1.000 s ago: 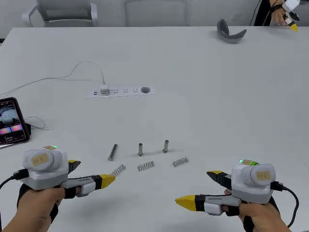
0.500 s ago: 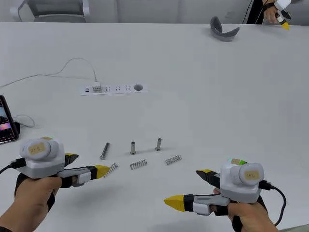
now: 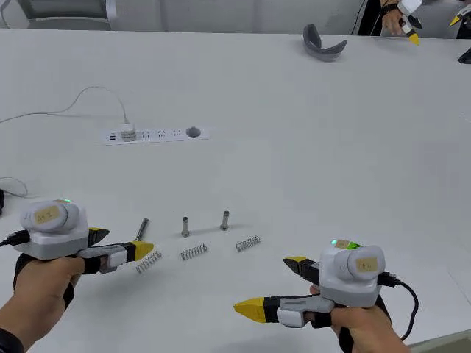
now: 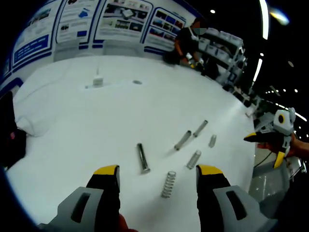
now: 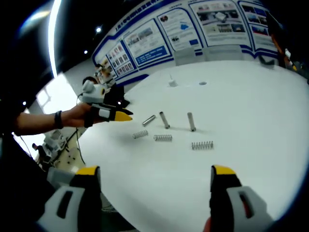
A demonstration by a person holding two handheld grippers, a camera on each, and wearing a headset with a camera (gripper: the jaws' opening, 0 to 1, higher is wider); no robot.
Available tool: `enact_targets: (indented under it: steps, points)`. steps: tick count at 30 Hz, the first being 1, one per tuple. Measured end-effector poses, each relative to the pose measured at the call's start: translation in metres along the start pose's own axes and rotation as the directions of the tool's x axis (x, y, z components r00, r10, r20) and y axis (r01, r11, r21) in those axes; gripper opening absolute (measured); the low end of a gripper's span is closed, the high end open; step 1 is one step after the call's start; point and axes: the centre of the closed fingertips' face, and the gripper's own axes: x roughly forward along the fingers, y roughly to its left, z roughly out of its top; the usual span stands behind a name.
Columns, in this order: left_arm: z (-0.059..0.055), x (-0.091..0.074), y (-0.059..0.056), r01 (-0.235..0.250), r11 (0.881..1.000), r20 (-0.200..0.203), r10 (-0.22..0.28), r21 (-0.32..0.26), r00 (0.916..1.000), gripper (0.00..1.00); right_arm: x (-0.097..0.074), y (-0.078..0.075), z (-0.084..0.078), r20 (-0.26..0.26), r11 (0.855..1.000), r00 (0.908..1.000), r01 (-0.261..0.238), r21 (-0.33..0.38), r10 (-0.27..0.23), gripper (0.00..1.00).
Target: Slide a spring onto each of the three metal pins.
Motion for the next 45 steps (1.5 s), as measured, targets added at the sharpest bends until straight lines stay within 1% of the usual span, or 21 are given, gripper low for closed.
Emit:
enact_targets:
  steps: [3, 6, 14, 17, 19, 20, 24, 30, 34, 37, 38, 41, 43, 44, 45]
  points:
    - [0.003, 0.005, 0.001, -0.004, 1.0, -0.001, 0.004, -0.005, 1.0, 0.63, -0.002, -0.001, 0.001, 0.002, 1.0, 1.0, 0.001, 0.006, -0.001, 0.96]
    - [0.005, 0.01, 0.002, -0.012, 1.0, -0.012, 0.012, -0.005, 0.9999, 0.61, -0.003, -0.002, 0.001, 0.003, 1.0, 1.0, 0.006, 0.004, -0.006, 0.96]
    - [0.007, 0.027, 0.007, -0.037, 0.999, -0.019, 0.036, -0.027, 0.9992, 0.48, -0.003, -0.001, 0.0, -0.001, 1.0, 1.0, 0.003, 0.009, -0.003, 0.95]
    - [0.008, 0.033, 0.007, -0.039, 0.999, -0.018, 0.038, -0.032, 0.9991, 0.44, -0.002, -0.001, 0.0, -0.003, 1.0, 1.0, 0.002, 0.011, -0.002, 0.95]
    - [0.009, 0.037, 0.009, -0.049, 0.998, -0.016, 0.048, -0.031, 0.9987, 0.39, -0.002, -0.002, 0.0, -0.005, 1.0, 1.0, 0.002, 0.012, -0.002, 0.95]
    - [0.01, 0.041, 0.011, -0.052, 0.998, -0.014, 0.051, -0.037, 0.9986, 0.37, -0.003, -0.002, 0.0, -0.006, 1.0, 1.0, 0.003, 0.012, -0.003, 0.95]
    - [0.012, 0.047, 0.013, -0.06, 0.997, -0.011, 0.06, -0.055, 0.9982, 0.3, -0.003, -0.003, 0.001, -0.006, 1.0, 1.0, 0.005, 0.015, -0.005, 0.95]
    - [0.008, 0.056, 0.019, -0.085, 0.994, -0.032, 0.083, -0.072, 0.996, 0.22, -0.004, -0.006, -0.001, -0.01, 1.0, 0.9999, 0.01, 0.027, -0.01, 0.94]
    - [0.007, 0.061, 0.022, -0.093, 0.992, -0.034, 0.091, -0.082, 0.9953, 0.18, -0.004, -0.006, -0.003, -0.013, 0.999, 0.9998, 0.012, 0.032, -0.012, 0.94]
    - [0.004, 0.064, 0.024, -0.103, 0.992, -0.049, 0.1, -0.073, 0.9938, 0.15, -0.004, -0.006, -0.005, -0.017, 0.999, 0.9998, 0.01, 0.032, -0.01, 0.94]
    - [0.004, 0.065, 0.023, -0.099, 0.993, -0.043, 0.097, -0.066, 0.9944, 0.14, -0.004, -0.006, -0.005, -0.017, 0.999, 0.9998, 0.011, 0.032, -0.01, 0.94]
    - [0.004, 0.064, 0.024, -0.103, 0.994, -0.05, 0.1, -0.043, 0.9937, 0.1, -0.004, -0.006, -0.004, -0.014, 0.999, 0.9998, 0.012, 0.034, -0.012, 0.94]
    - [0.004, 0.063, 0.025, -0.108, 0.994, -0.052, 0.106, -0.035, 0.9931, 0.1, -0.005, -0.007, -0.003, -0.014, 0.999, 0.9998, 0.012, 0.033, -0.012, 0.93]
    - [0.003, 0.062, 0.025, -0.107, 0.994, -0.056, 0.106, -0.006, 0.9928, 0.09, -0.005, -0.007, -0.003, -0.014, 0.999, 0.9998, 0.013, 0.032, -0.012, 0.93]
    - [0.002, 0.061, 0.025, -0.106, 0.993, -0.068, 0.109, 0.042, 0.9918, 0.09, -0.005, -0.007, -0.004, -0.014, 0.999, 0.9998, 0.014, 0.031, -0.013, 0.93]
